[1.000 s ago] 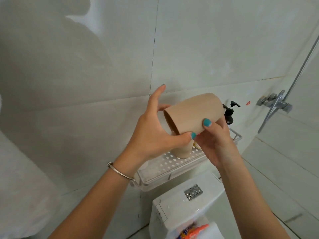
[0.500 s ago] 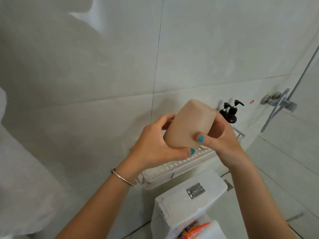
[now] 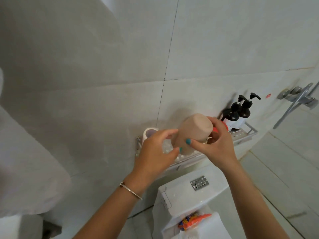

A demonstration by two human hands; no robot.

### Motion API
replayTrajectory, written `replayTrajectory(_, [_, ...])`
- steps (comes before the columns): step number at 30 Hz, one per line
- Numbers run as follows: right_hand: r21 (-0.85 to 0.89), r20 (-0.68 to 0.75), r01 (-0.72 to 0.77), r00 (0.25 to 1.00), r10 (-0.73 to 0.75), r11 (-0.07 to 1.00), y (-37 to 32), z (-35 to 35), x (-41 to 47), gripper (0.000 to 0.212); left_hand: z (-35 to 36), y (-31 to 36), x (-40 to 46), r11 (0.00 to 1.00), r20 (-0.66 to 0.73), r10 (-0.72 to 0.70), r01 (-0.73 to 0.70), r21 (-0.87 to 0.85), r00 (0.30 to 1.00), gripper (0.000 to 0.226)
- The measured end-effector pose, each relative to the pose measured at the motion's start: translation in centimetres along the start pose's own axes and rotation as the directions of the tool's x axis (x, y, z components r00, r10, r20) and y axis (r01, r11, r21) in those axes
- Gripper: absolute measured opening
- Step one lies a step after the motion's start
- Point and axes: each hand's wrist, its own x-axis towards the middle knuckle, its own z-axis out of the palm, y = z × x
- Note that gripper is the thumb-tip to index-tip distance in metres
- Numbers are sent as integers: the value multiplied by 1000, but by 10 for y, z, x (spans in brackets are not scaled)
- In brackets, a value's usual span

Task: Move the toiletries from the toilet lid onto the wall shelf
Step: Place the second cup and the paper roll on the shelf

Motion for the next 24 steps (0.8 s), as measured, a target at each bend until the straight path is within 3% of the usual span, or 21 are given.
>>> replayTrajectory(6, [-232, -33, -31, 999, 24, 972, 26, 25, 0, 74, 33, -11, -16, 992, 102, -69, 79, -95, 992, 66])
replayTrajectory(20, [-252, 57, -52, 996, 68, 966, 64, 28, -5, 75, 50, -33, -4, 948, 154, -246, 271, -165, 957, 73])
replayTrajectory(24, [-354, 7, -61, 998, 68, 933, 70, 23, -9, 64, 58, -31, -1, 944, 127, -249, 269, -190, 960, 75])
